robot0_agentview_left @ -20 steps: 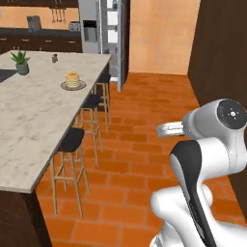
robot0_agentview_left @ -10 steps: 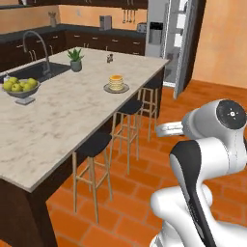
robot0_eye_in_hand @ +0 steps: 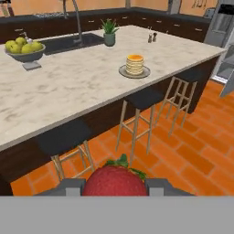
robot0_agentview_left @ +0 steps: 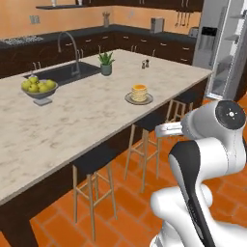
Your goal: Take the strawberry from the fridge and place it on top of the pancake, located on the dining counter.
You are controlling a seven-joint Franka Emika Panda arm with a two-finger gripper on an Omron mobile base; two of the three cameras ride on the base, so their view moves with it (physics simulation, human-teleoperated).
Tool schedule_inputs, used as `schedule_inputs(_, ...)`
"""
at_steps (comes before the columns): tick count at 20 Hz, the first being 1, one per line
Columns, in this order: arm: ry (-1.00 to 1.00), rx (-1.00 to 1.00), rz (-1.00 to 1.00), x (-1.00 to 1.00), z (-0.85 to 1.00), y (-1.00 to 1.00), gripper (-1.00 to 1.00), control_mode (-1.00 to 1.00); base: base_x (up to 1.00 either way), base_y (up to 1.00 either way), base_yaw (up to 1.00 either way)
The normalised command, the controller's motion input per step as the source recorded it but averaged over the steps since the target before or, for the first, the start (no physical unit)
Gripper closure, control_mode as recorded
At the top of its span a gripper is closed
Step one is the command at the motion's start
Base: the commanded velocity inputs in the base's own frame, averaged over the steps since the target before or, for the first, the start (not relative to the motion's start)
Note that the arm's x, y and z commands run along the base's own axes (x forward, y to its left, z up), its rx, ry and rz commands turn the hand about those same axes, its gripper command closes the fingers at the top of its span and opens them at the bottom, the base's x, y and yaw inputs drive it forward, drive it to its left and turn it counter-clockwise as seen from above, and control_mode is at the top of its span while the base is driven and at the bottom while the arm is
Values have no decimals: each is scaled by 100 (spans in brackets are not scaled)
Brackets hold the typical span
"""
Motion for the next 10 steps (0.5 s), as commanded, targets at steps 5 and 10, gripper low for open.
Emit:
schedule_inputs(5, 0, 0, 0, 0, 0, 0, 100, 100, 33, -94, 45)
schedule_inputs(10, 0, 0, 0, 0, 0, 0, 100, 100, 30, -86, 48)
